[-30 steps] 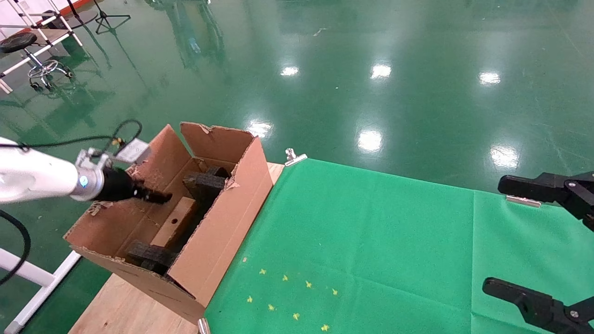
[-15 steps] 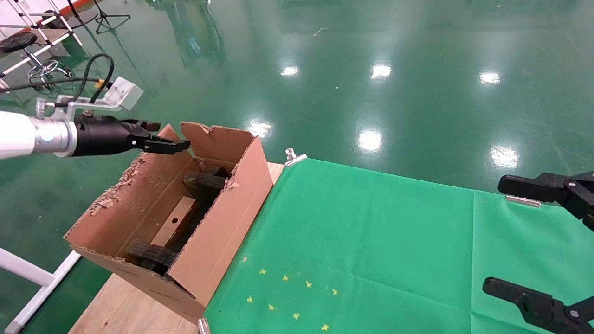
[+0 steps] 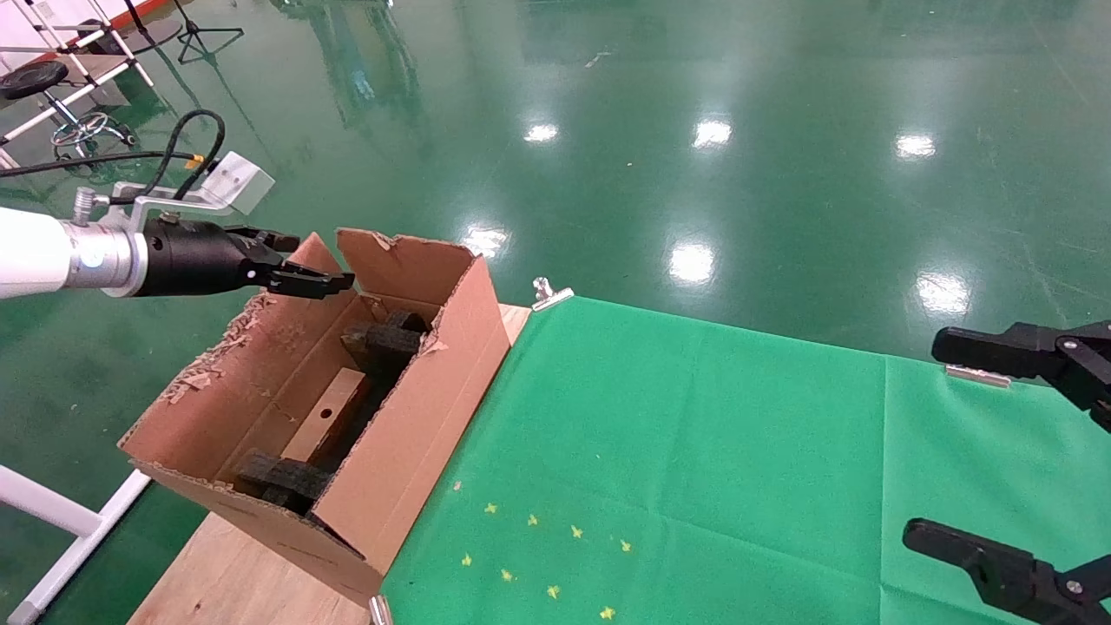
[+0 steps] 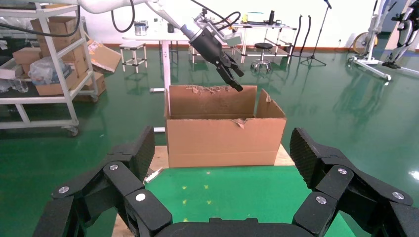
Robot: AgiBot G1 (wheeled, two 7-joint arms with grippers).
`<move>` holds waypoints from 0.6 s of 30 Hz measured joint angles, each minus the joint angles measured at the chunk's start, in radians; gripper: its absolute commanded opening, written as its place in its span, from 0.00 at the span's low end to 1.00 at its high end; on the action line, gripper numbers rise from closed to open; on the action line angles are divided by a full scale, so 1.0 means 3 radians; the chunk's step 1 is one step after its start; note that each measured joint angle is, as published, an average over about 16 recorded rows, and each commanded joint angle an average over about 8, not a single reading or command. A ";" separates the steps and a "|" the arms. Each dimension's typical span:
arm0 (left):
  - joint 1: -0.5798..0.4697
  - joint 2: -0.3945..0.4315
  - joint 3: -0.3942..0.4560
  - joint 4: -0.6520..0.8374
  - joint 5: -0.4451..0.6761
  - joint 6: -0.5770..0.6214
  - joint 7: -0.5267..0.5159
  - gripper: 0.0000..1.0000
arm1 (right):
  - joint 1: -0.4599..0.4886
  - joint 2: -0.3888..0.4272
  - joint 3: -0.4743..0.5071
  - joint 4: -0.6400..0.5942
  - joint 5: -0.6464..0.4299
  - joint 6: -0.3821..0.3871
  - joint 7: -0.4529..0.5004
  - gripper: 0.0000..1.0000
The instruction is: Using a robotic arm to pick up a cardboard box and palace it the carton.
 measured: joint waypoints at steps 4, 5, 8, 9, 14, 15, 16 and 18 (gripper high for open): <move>0.0078 -0.0006 -0.0024 -0.0099 -0.0117 0.0032 0.0006 1.00 | 0.0000 0.0000 0.0000 0.0000 0.0000 0.0000 0.0000 1.00; 0.0102 -0.0009 -0.0031 -0.0133 -0.0156 0.0044 0.0008 1.00 | 0.0000 0.0000 0.0000 0.0000 0.0000 0.0000 0.0000 1.00; 0.0191 -0.0019 -0.0057 -0.0264 -0.0293 0.0090 0.0018 1.00 | 0.0000 0.0000 0.0000 0.0000 0.0000 0.0000 0.0000 1.00; 0.0225 -0.0023 -0.0067 -0.0314 -0.0346 0.0108 0.0022 1.00 | 0.0000 0.0000 0.0000 0.0000 0.0000 0.0000 0.0000 1.00; 0.0411 -0.0043 -0.0121 -0.0588 -0.0634 0.0204 0.0042 1.00 | 0.0000 0.0000 0.0000 0.0000 0.0000 0.0000 0.0000 1.00; 0.0449 -0.0047 -0.0132 -0.0645 -0.0694 0.0223 0.0047 1.00 | 0.0000 0.0000 0.0000 0.0000 0.0000 0.0000 0.0000 1.00; 0.0487 -0.0051 -0.0143 -0.0700 -0.0752 0.0243 0.0051 1.00 | 0.0000 0.0000 0.0000 0.0000 0.0000 0.0000 0.0000 1.00; 0.0562 -0.0060 -0.0164 -0.0812 -0.0870 0.0282 0.0059 1.00 | 0.0000 0.0000 0.0000 0.0000 0.0000 0.0000 0.0000 1.00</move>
